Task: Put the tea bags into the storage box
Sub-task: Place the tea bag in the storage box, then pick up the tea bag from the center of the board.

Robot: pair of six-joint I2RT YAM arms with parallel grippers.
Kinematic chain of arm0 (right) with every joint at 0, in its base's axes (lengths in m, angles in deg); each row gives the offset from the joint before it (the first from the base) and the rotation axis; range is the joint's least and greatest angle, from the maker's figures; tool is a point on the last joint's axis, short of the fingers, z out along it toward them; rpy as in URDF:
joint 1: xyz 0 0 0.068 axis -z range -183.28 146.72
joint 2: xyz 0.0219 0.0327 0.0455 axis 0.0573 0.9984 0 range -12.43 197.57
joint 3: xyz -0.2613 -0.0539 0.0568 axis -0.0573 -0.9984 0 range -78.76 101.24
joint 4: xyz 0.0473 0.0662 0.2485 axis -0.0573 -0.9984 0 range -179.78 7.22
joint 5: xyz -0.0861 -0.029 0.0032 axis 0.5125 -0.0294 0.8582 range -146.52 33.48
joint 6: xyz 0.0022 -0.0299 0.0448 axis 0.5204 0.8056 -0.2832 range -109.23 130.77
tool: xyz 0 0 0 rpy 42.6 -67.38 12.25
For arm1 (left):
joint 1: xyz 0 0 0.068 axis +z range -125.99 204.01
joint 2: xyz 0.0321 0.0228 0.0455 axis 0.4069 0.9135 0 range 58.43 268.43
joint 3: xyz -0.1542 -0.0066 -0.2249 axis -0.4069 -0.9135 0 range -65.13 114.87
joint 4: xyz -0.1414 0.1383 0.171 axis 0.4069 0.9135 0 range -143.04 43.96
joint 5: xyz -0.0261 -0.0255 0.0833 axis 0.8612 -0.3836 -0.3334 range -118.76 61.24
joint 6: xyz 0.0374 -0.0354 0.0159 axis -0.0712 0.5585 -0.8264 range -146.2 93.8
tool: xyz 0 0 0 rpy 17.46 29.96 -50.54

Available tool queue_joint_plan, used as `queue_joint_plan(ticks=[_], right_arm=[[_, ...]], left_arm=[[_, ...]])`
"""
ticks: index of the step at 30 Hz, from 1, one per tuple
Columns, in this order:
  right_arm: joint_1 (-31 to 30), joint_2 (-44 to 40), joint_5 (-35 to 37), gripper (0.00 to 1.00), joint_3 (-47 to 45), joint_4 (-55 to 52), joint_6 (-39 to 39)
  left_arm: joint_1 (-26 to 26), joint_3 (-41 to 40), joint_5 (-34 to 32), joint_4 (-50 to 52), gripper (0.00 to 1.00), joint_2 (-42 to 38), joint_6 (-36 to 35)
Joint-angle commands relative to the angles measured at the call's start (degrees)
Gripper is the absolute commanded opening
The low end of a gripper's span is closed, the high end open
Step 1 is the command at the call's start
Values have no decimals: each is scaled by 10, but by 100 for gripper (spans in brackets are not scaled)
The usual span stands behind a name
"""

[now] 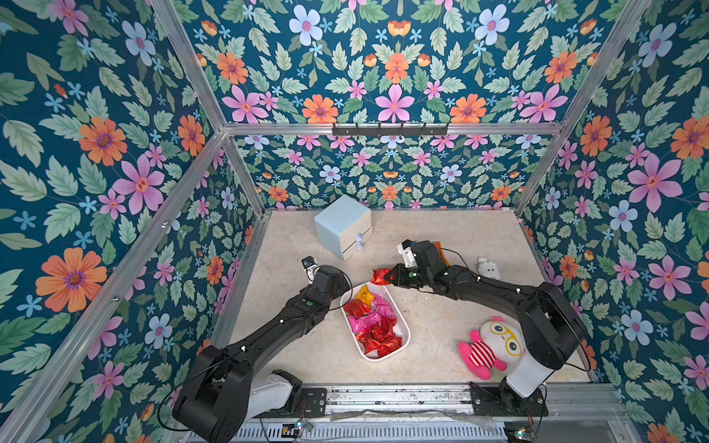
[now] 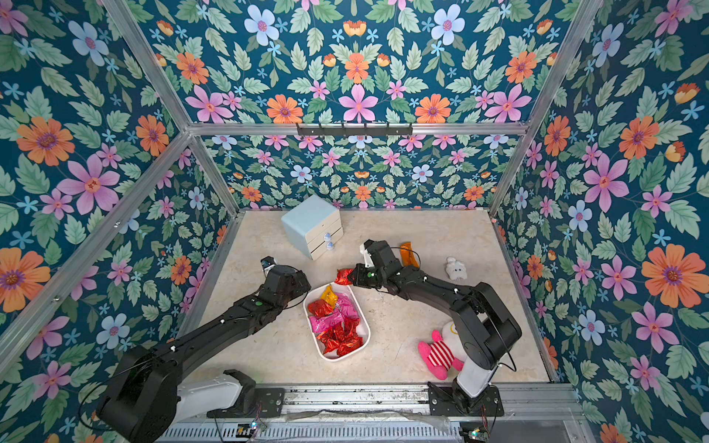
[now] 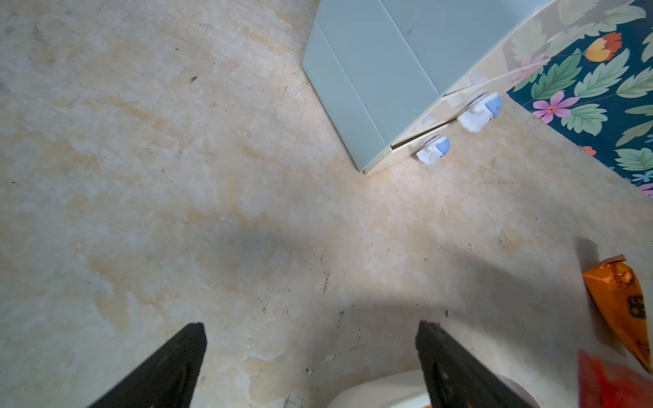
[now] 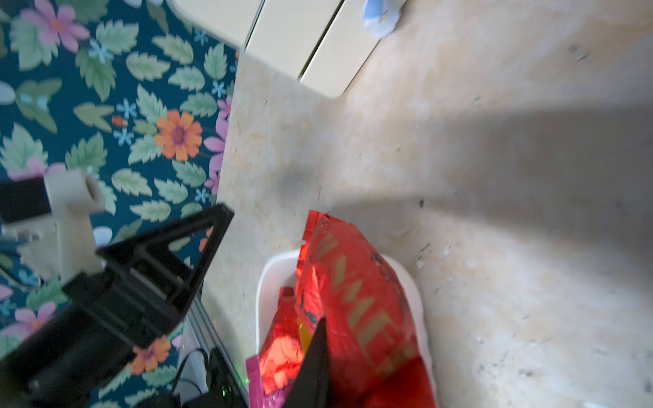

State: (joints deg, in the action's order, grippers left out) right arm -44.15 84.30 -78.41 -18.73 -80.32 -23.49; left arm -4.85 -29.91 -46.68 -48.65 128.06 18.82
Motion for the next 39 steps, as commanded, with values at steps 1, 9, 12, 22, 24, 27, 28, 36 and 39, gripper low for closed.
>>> queue_joint_plan(ticks=[1, 9, 12, 22, 24, 27, 28, 36, 39], right_arm=[[-29, -12, -10, 15, -8, -49, 49], [-82, -38, -46, 15, -45, -90, 68], [-95, -27, -39, 17, -49, -91, 62], [-99, -42, 26, 47, -22, -137, 81], [-99, -61, 71, 54, -8, -157, 89], [-97, -84, 163, 61, 20, -190, 102], [-94, -88, 189, 64, 27, -198, 104], [-4, -85, 283, 66, 51, -200, 106], [40, -66, 314, 66, 57, -192, 112]], left_arm=[[2, 4, -11, 7, 99, -1, -3], [3, 4, -8, 9, 99, 1, 2], [3, 5, -4, 9, 99, 5, 3], [3, 3, -4, 12, 99, 0, 4], [3, 0, -6, 12, 99, 0, 4], [3, 0, -6, 10, 99, 1, 3], [3, 0, -5, 9, 99, 2, 3], [3, 3, 2, 5, 99, 9, 0], [3, 2, 2, 5, 99, 9, 0]])
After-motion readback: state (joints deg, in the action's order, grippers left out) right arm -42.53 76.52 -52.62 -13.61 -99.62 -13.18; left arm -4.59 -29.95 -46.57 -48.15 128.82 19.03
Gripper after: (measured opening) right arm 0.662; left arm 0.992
